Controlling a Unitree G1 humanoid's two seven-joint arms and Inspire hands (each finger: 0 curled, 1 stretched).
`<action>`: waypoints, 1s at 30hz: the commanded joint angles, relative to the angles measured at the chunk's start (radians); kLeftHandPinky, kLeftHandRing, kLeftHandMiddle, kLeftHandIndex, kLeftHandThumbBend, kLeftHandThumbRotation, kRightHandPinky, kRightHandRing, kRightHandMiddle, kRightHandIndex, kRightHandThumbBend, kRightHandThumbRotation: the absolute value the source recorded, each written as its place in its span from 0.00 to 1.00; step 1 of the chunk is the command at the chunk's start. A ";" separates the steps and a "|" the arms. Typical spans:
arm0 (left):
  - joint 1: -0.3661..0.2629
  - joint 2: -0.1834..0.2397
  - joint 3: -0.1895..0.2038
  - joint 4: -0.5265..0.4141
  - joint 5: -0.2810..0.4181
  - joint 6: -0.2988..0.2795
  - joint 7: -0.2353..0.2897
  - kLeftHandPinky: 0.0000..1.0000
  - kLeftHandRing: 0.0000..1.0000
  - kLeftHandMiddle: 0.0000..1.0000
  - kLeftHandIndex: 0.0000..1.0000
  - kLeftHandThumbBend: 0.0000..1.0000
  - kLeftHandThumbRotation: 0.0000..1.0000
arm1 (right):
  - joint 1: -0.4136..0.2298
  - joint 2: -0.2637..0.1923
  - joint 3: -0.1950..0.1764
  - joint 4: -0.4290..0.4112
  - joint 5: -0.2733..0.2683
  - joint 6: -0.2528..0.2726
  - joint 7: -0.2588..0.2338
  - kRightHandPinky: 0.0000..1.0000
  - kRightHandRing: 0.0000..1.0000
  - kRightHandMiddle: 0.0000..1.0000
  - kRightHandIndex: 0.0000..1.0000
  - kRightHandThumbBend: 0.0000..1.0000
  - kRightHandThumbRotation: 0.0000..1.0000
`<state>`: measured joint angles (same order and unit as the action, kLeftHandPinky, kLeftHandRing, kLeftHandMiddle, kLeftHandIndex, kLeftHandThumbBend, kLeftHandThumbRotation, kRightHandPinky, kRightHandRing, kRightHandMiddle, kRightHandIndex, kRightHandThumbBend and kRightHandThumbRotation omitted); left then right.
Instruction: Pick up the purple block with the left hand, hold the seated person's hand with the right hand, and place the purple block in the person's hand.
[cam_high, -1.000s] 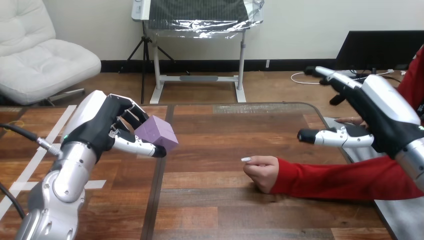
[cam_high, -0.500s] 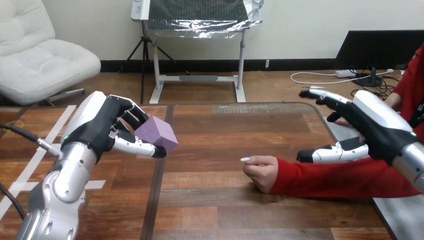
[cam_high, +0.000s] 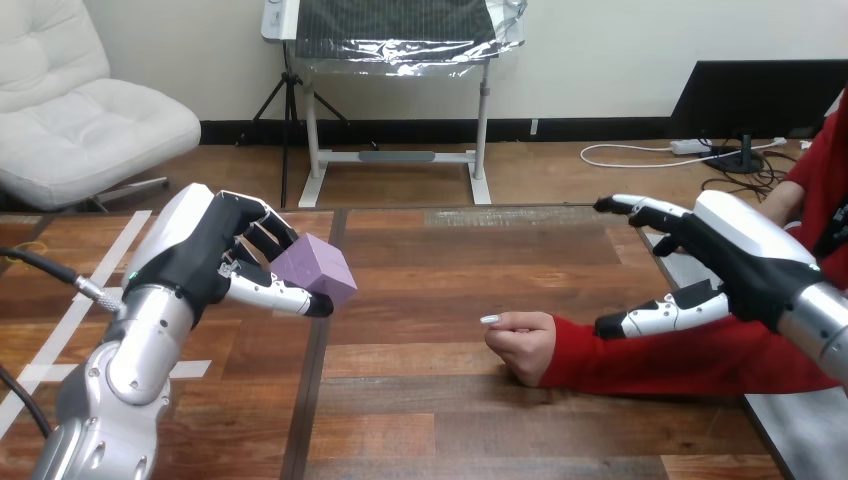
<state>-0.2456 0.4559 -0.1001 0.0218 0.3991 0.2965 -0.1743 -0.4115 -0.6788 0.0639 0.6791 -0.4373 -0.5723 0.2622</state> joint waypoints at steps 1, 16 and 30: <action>-0.074 0.008 0.008 -0.020 0.003 -0.013 -0.004 0.30 0.34 0.40 0.41 0.81 0.00 | -0.108 -0.035 0.018 0.019 -0.008 0.018 0.015 0.74 0.89 0.92 0.90 1.00 0.44; -0.074 0.010 0.008 -0.027 0.009 -0.002 -0.019 0.28 0.33 0.39 0.41 0.82 0.00 | -0.162 -0.032 0.080 0.086 -0.059 0.036 0.023 0.76 0.88 0.90 0.89 1.00 0.43; -0.071 0.010 0.011 -0.027 0.004 -0.011 -0.018 0.28 0.33 0.39 0.41 0.82 0.00 | -0.209 -0.018 0.137 0.169 -0.112 0.017 -0.005 0.77 0.85 0.87 0.86 1.00 0.38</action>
<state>-0.2465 0.4562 -0.1006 0.0218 0.3997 0.3054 -0.1965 -0.5155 -0.6805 0.1833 0.8182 -0.5344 -0.5383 0.2877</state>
